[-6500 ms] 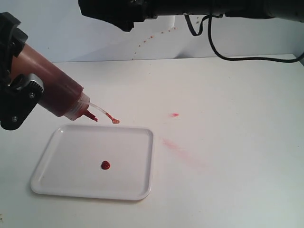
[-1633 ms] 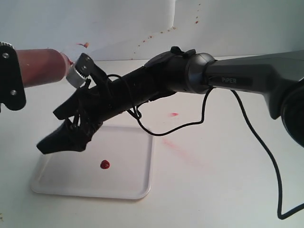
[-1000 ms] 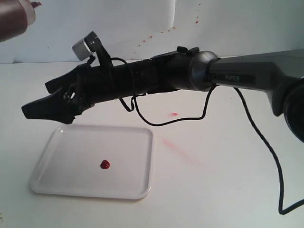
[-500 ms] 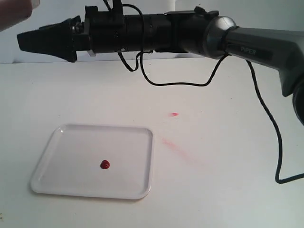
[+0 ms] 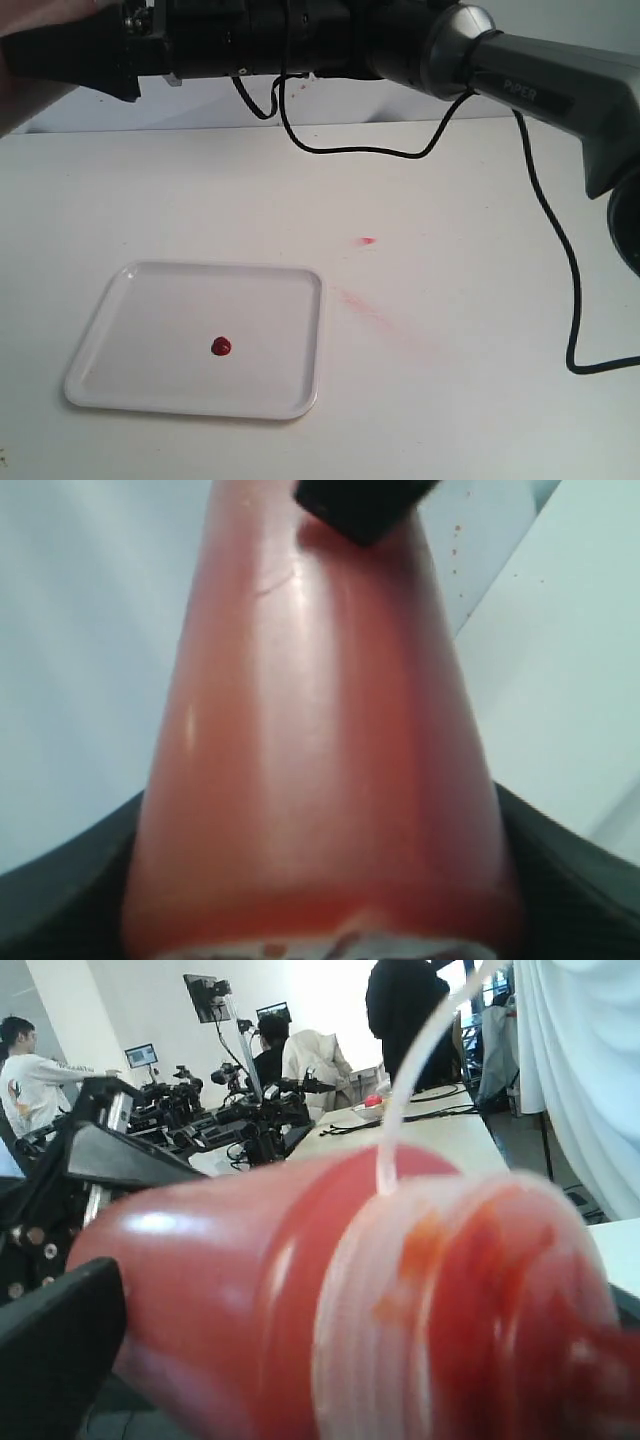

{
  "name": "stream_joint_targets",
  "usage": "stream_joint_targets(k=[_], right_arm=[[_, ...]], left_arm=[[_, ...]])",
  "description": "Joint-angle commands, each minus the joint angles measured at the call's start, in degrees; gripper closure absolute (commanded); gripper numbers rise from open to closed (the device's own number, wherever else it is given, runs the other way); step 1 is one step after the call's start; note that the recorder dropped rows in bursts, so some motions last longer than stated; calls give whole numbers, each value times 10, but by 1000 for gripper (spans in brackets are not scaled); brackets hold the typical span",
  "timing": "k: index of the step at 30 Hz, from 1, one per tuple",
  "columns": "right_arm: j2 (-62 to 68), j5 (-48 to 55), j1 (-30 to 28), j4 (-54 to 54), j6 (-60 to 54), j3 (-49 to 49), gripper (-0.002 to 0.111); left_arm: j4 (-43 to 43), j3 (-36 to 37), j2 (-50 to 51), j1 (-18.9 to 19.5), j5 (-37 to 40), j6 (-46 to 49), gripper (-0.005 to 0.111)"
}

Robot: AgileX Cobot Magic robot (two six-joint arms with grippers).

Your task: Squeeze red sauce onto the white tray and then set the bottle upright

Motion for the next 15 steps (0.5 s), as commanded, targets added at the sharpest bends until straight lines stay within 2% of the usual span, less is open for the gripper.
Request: stream_joint_targets(k=[1,5,7,10,15], right_arm=[[-10,8,13,30,-2,-10,3],[-10,8,13,30,9,-10,4],[-10,8,13,30,19,-10,11],[-10,8,13,30,24,-10,30],[-10,8,21,30,41,-10,56]], left_arm=[[19,5,52,-6,-73,0,107],[70,5,86,-6,-90,-30,107],[137,-2,100,-6,-81,-115,107],[214,-22,101,-6,-94,-212,107],[272,-33,118,-6,-74,-298,107]])
